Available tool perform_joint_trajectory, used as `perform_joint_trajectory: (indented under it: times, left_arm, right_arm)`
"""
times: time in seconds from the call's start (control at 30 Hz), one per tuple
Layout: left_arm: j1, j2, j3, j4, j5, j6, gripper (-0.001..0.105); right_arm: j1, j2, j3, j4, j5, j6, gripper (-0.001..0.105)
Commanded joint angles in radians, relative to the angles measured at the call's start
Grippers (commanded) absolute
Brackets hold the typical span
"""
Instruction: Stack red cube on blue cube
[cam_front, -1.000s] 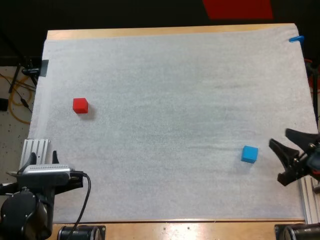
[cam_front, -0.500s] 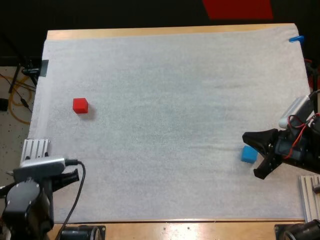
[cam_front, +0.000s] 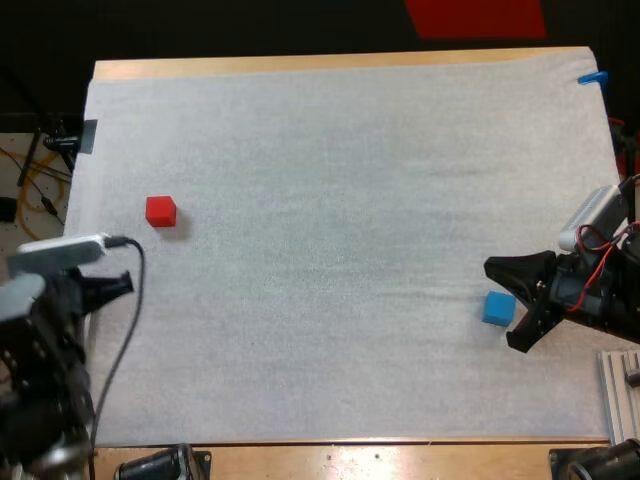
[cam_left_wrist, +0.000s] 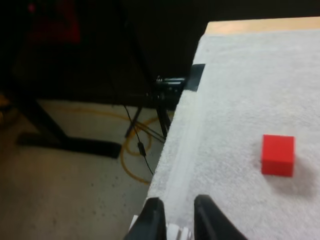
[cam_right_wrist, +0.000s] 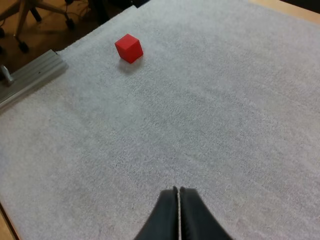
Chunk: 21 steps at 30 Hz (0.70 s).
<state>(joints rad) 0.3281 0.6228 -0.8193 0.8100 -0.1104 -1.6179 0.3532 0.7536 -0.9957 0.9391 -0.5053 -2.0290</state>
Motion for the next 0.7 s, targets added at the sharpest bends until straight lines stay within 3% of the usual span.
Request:
perform_joint_trajectory:
  times: [0.0,0.07,0.17,0.4,0.47,0.67]
  left_arm:
    - [0.041,0.029,-0.007,-0.059,0.052,0.005,0.015]
    - [0.080,0.099,-0.007,-0.120,0.110,0.039,0.011]
    - [0.082,0.214,-0.017,-0.141,0.110,0.100,0.000]
    - [0.082,0.463,-0.068,-0.145,0.180,0.148,0.000]
    - [0.082,0.552,-0.101,-0.158,0.198,0.205,0.000]
    - [0.069,0.761,-0.216,-0.161,0.217,0.232,0.000]
  right_arm:
    - [0.002,-0.002,-0.010,-0.008,-0.009,-0.018,0.000]
    - [0.002,-0.002,-0.010,-0.008,-0.009,-0.018,0.000]
    - [0.002,-0.002,-0.010,-0.008,-0.009,-0.018,0.000]
    - [0.002,-0.002,-0.010,-0.008,-0.009,-0.018,0.000]
    - [0.002,-0.002,-0.010,-0.008,-0.009,-0.018,0.000]
    - [0.002,-0.002,-0.010,-0.008,-0.009,-0.014,0.000]
